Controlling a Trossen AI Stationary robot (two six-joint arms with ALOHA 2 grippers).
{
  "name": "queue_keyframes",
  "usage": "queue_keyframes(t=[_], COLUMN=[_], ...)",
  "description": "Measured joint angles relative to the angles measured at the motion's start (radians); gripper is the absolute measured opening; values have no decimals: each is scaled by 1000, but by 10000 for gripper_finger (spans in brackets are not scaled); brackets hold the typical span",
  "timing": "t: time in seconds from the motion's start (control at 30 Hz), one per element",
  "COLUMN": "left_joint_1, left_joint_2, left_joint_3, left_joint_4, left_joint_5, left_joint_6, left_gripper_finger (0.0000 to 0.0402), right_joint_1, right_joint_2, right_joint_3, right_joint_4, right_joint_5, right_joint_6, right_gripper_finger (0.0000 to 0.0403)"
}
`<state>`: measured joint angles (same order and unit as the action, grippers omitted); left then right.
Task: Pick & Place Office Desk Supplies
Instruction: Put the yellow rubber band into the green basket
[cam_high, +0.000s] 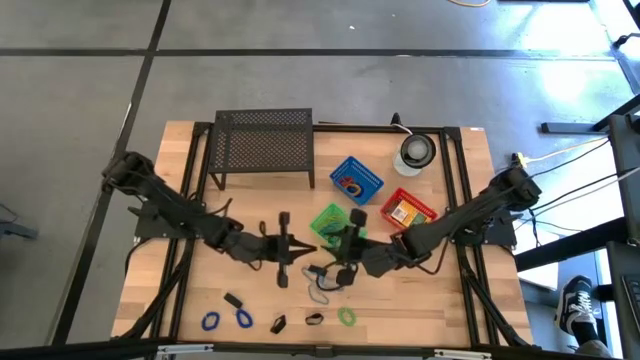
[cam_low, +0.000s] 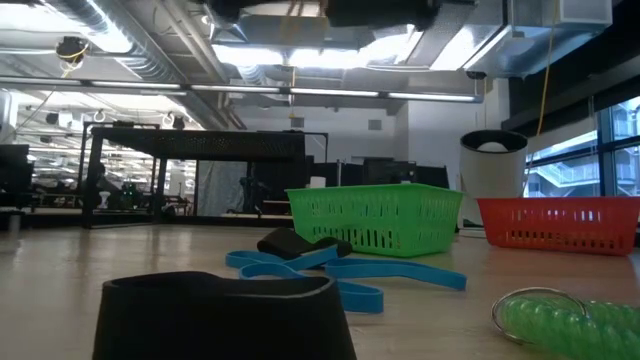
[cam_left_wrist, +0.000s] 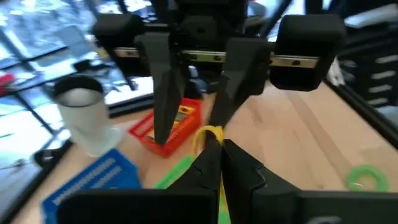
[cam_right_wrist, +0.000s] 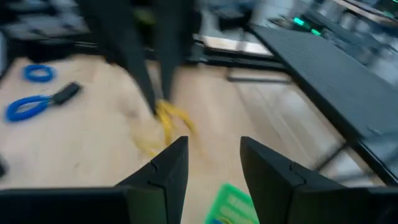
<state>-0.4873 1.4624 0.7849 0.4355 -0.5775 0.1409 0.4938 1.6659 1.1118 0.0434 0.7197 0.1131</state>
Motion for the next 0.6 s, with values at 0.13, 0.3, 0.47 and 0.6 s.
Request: queue_keyframes(t=[0.13,0.3,0.47,0.6], left_joint_1=[26,44,41,40], left_joint_2=[21,24,24,24], left_joint_3=[0,0,0,0], left_joint_4=[-2,-1,-13,-20], left_joint_5=[109,118,123,109], left_joint_6=[-23,-51,-50,-49], left_gripper_finger=[3,3,3,3], right_joint_1=[-17,-31,-33,-33], right_joint_2=[43,60,62,62], right_joint_3=[-1,1,1,0], right_joint_4=[80,103,95,90], right_joint_5=[-139,-210,-248,-267], right_joint_6=[-111,-120,-104,-103], right_gripper_finger=[146,146,146,146])
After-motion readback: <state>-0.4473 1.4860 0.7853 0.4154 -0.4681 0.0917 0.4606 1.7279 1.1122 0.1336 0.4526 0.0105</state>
